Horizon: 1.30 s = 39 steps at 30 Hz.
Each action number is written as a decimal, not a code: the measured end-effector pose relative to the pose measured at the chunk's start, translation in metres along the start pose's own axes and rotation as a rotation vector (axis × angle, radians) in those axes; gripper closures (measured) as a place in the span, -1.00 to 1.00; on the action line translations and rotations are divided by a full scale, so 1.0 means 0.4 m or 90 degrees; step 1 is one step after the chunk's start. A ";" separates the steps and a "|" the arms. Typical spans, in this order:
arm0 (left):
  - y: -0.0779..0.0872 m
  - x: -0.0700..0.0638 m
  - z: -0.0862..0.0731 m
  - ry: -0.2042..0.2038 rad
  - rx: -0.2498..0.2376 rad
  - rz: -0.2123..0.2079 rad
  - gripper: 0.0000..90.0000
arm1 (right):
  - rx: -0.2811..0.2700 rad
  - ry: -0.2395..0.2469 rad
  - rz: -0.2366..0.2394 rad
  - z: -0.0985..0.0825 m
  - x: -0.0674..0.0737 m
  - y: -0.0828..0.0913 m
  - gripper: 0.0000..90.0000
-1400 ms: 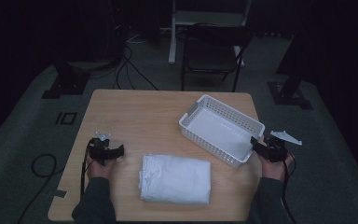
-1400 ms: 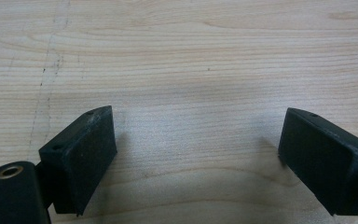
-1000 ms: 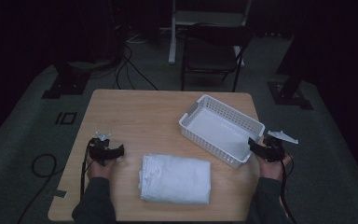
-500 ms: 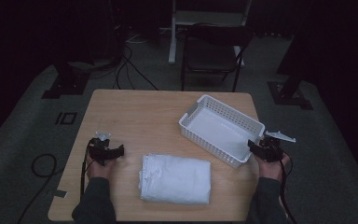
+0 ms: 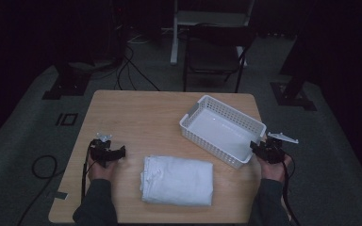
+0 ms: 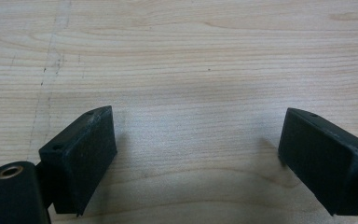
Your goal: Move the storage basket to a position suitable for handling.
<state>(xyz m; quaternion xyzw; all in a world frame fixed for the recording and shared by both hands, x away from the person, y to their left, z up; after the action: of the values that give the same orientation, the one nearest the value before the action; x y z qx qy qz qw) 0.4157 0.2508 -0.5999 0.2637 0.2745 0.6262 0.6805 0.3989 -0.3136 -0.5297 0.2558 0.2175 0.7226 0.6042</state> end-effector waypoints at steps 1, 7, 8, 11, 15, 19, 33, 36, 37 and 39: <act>0.000 0.000 0.000 0.000 0.001 0.000 -0.76 | 0.001 -0.001 0.000 0.001 0.001 -0.001 0.20; 0.000 -0.001 0.001 0.000 0.000 0.000 -0.76 | -0.005 0.003 0.001 0.007 0.014 -0.011 0.25; 0.000 -0.001 0.001 0.000 0.000 0.000 -0.76 | -0.005 0.003 0.001 0.007 0.014 -0.011 0.25; -0.001 -0.001 0.001 0.000 0.000 0.000 -0.76 | -0.009 0.005 0.006 0.010 0.029 -0.019 0.26; -0.001 -0.001 0.001 0.000 0.000 0.000 -0.76 | -0.011 0.010 0.014 0.016 0.044 -0.029 0.27; -0.001 -0.002 0.001 0.000 0.000 0.001 -0.76 | -0.010 0.015 0.017 0.019 0.052 -0.034 0.27; -0.001 -0.002 0.002 0.000 0.001 0.002 -0.76 | -0.008 0.033 0.032 0.038 0.085 -0.062 0.29; -0.001 -0.002 0.002 0.000 0.001 0.002 -0.76 | -0.006 0.040 0.036 0.042 0.095 -0.068 0.29; -0.001 -0.002 0.002 0.000 0.001 0.001 -0.76 | -0.007 0.045 0.037 0.044 0.099 -0.071 0.29; -0.001 -0.002 0.002 0.000 0.001 0.001 -0.76 | -0.007 0.052 0.040 0.048 0.108 -0.077 0.29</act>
<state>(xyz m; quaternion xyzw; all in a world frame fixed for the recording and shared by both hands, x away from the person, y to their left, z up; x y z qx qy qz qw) 0.4165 0.2501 -0.5997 0.2645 0.2748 0.6268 0.6795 0.4284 -0.2656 -0.5293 0.2294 0.2296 0.7523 0.5733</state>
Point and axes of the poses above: each handheld gripper's, and its own axes: y roughly backward along the jaws, z roughly out of its top, x roughly to its left, the point moved 6 cm from there along -y, roughly forward along the jaws, and after that the axes turned 4 degrees about y, right-handed, at the moved point
